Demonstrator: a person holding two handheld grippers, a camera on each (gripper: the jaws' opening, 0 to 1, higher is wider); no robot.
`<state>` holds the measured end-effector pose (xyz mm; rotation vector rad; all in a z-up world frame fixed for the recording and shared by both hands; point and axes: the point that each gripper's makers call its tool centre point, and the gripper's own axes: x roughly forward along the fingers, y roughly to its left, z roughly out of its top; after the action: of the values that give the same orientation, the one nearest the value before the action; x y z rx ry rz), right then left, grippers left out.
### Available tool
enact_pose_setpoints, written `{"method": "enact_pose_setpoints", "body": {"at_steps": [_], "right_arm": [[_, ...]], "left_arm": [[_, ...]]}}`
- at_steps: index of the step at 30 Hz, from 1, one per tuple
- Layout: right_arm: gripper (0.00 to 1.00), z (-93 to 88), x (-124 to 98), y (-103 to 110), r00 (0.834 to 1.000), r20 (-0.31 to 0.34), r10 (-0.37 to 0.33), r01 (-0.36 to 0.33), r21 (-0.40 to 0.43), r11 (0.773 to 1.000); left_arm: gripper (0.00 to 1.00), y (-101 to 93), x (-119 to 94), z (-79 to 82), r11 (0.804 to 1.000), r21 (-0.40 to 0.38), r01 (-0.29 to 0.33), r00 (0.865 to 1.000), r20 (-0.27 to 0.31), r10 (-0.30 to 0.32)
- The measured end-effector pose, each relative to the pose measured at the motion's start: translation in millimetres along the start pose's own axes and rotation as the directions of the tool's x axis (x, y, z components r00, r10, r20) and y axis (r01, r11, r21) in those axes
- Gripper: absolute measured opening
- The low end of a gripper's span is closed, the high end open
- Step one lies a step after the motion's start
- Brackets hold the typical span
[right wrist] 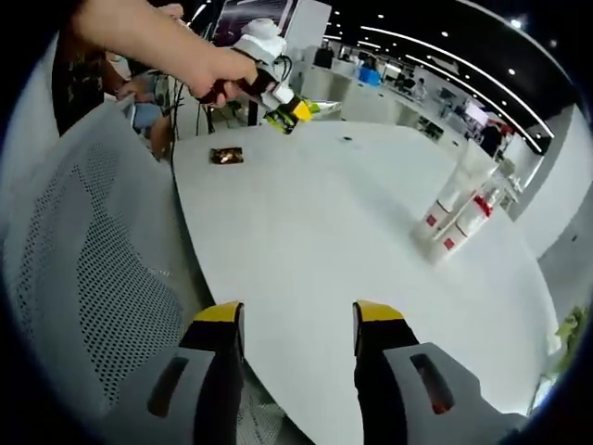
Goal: Arrange the skincare products in the storage area until every visible bottle or jar stands upright without overlapping.
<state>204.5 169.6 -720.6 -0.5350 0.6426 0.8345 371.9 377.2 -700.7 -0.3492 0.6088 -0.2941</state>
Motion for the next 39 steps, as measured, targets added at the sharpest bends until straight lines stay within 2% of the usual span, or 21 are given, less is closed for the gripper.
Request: {"method": "enact_pose_setpoints", "body": {"at_steps": [3, 5, 9, 10, 13, 14, 15, 16, 17, 18, 20, 21, 23, 26, 28, 30, 32, 33, 35, 37, 39], "right_arm": [[0.45, 11.0, -3.4, 0.4, 0.998, 0.056, 0.020, -0.023, 0.068, 0.997], [0.46, 22.0, -6.7, 2.2, 0.993, 0.107, 0.046, -0.055, 0.085, 0.995], [0.50, 61.8, -16.7, 6.5, 0.962, 0.253, 0.102, -0.161, 0.225, 0.961], [0.51, 66.7, -17.3, 7.3, 0.956, 0.271, 0.109, -0.177, 0.241, 0.954], [0.53, 102.3, -21.8, 21.5, 0.890, 0.407, 0.205, -0.370, 0.381, 0.847], [0.53, 111.2, -22.1, 25.5, 0.868, 0.443, 0.226, -0.429, 0.439, 0.789], [0.53, 114.2, -22.2, 27.4, 0.857, 0.457, 0.237, -0.455, 0.459, 0.763], [0.53, 121.8, -21.3, 34.0, 0.826, 0.493, 0.273, -0.530, 0.516, 0.673], [0.53, 124.0, -19.7, 35.7, 0.820, 0.501, 0.277, -0.547, 0.540, 0.640], [0.53, 125.9, -18.5, 36.8, 0.815, 0.508, 0.278, -0.555, 0.548, 0.626], [0.53, 131.2, -16.4, 34.5, 0.813, 0.525, 0.252, -0.547, 0.540, 0.639], [0.52, 134.2, -16.7, 35.0, 0.808, 0.535, 0.248, -0.555, 0.548, 0.626], [0.51, 145.6, -18.8, 31.2, 0.789, 0.577, 0.213, -0.577, 0.576, 0.579], [0.46, 153.8, -20.2, 23.2, 0.779, 0.604, 0.168, -0.587, 0.609, 0.534], [0.43, 153.9, -18.4, 17.4, 0.786, 0.601, 0.143, -0.580, 0.637, 0.509], [0.33, 149.7, -15.8, 12.5, 0.804, 0.581, 0.122, -0.561, 0.676, 0.478], [0.23, 149.6, -16.4, 9.4, 0.803, 0.586, 0.112, -0.565, 0.686, 0.459], [0.19, 145.5, -14.3, 8.8, 0.816, 0.567, 0.114, -0.549, 0.697, 0.461], [0.17, 143.3, -14.0, 10.0, 0.818, 0.563, 0.120, -0.553, 0.712, 0.433], [0.16, 142.5, -15.2, 11.6, 0.815, 0.566, 0.123, -0.556, 0.707, 0.438], [0.14, 139.5, -15.0, 12.5, 0.824, 0.551, 0.129, -0.542, 0.701, 0.464]], "left_arm": [[0.03, -34.2, -22.1, -8.3, 0.996, 0.053, 0.069, 0.998, 0.002, -0.069], [0.03, -50.9, -36.2, -15.3, 0.995, 0.045, 0.089, 0.996, 0.010, -0.090], [0.03, -87.8, -65.4, -45.1, 0.980, 0.112, 0.164, 0.986, -0.025, -0.162], [0.03, -89.1, -67.8, -48.0, 0.981, 0.112, 0.159, 0.987, -0.027, -0.157], [0.03, -108.1, -83.8, -67.7, 0.975, 0.090, 0.203, 0.979, -0.046, -0.200], [0.03, -115.0, -89.4, -71.2, 0.971, 0.078, 0.225, 0.974, -0.044, -0.222], [0.03, -118.0, -91.2, -72.9, 0.969, 0.073, 0.235, 0.972, -0.047, -0.232], [0.03, -123.3, -95.5, -74.9, 0.965, 0.079, 0.249, 0.968, -0.051, -0.245], [0.03, -126.0, -97.4, -75.0, 0.963, 0.076, 0.258, 0.966, -0.055, -0.255], [0.03, -128.7, -100.1, -73.9, 0.961, 0.076, 0.267, 0.963, -0.056, -0.263], [0.03, -132.4, -103.9, -72.7, 0.957, 0.076, 0.280, 0.959, -0.062, -0.276], [0.03, -133.8, -104.9, -72.6, 0.956, 0.078, 0.282, 0.959, -0.063, -0.278], [0.03, -138.5, -107.2, -75.6, 0.951, 0.078, 0.301, 0.952, -0.082, -0.294], [0.03, -144.3, -110.1, -79.0, 0.944, 0.094, 0.315, 0.947, -0.096, -0.307], [0.03, -146.2, -111.0, -79.9, 0.940, 0.110, 0.323, 0.944, -0.108, -0.312], [0.03, -148.5, -112.0, -80.0, 0.936, 0.125, 0.329, 0.942, -0.117, -0.315], [0.04, -149.1, -112.4, -82.2, 0.929, 0.176, 0.324, 0.943, -0.134, -0.304], [0.04, -149.8, -112.7, -82.5, 0.925, 0.204, 0.320, 0.945, -0.136, -0.298], [0.04, -151.2, -112.0, -84.8, 0.923, 0.214, 0.320, 0.944, -0.150, -0.293], [0.04, -151.1, -112.3, -85.9, 0.914, 0.247, 0.323, 0.944, -0.161, -0.290], [0.06, -151.3, -111.5, -89.0, 0.911, 0.250, 0.328, 0.941, -0.173, -0.292]]}}
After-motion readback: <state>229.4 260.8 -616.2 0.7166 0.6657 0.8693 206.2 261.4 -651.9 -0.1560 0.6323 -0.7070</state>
